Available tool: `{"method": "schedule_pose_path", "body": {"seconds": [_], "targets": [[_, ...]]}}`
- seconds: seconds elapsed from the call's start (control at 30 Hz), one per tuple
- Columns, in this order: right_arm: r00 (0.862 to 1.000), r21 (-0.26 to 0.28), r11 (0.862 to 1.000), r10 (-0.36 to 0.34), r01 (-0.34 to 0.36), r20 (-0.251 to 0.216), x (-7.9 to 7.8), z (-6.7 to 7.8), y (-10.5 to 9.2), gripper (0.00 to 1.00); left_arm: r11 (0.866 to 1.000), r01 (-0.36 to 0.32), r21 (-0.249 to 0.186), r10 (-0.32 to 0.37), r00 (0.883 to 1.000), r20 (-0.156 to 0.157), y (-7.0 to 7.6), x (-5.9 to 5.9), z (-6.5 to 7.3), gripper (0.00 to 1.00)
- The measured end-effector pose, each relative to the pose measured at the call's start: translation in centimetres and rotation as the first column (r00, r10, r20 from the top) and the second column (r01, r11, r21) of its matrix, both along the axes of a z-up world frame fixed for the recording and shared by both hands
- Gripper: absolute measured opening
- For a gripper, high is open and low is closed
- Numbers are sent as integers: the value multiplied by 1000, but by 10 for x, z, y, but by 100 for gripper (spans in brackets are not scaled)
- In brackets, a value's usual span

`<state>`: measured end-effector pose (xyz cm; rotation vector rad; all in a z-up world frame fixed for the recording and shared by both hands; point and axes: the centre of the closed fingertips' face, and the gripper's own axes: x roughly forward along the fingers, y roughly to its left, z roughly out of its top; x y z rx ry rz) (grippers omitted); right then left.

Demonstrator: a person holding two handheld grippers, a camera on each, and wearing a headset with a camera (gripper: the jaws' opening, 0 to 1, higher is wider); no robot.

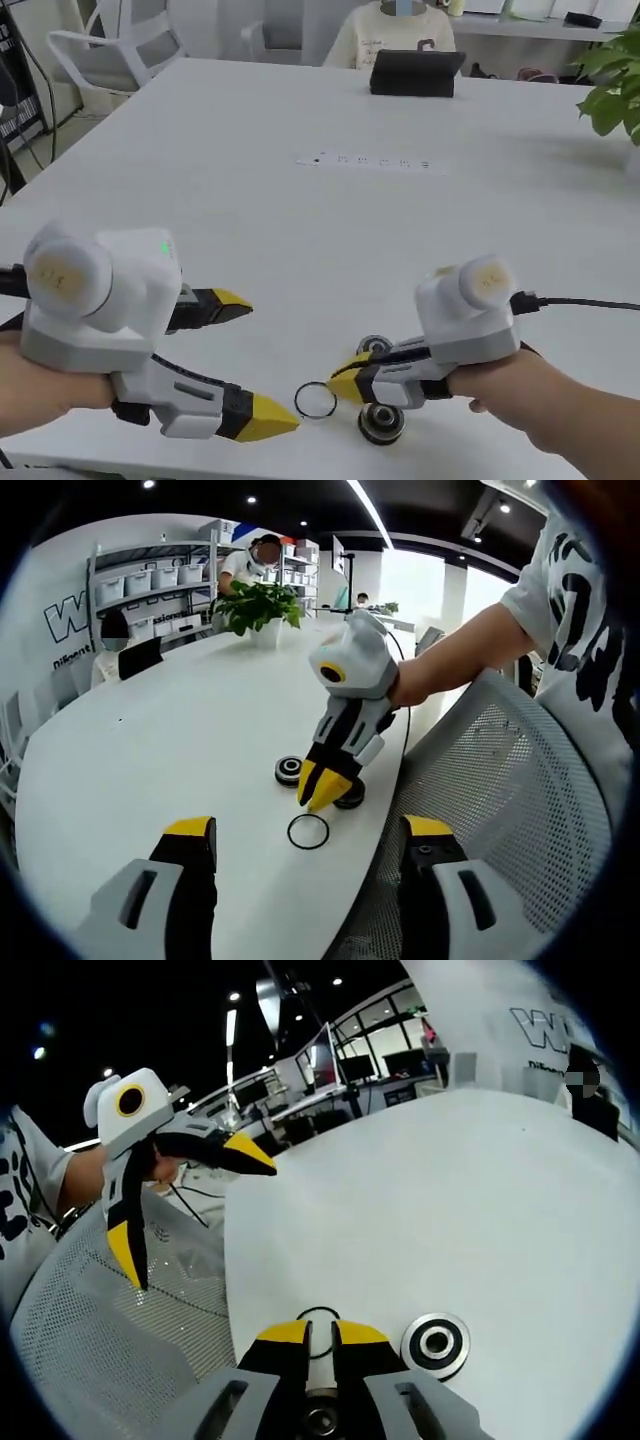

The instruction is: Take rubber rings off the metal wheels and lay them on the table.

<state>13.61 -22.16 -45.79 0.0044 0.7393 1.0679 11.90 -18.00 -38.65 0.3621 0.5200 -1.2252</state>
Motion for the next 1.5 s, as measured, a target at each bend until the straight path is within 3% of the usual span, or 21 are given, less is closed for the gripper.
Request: {"method": "schedule_pose_path", "body": {"seconds": [0.47,0.57,0.73,0.83,0.9,1.5], "targets": [[995,103,993,-72,64,72,6,32,-14,15,999,30,14,-30,1000,-5,-8,-3,-1,72],[993,121,989,-99,90,69,8,37,-20,16,999,38,6,-38,999,-15,-11,-4,0,72],[988,143,984,-122,108,93,8,47,-27,17,999,51,10,-51,999,-7,-16,-4,0,71],[984,158,980,-138,120,109,7,53,-31,18,999,49,5,-49,999,16,-18,-1,4,68],[982,166,978,-146,126,116,7,57,-34,19,999,49,-3,-49,999,6,-21,0,6,68],[962,184,967,-208,176,176,-4,68,-72,24,995,99,7,-99,995,8,-44,2,6,68]]}}
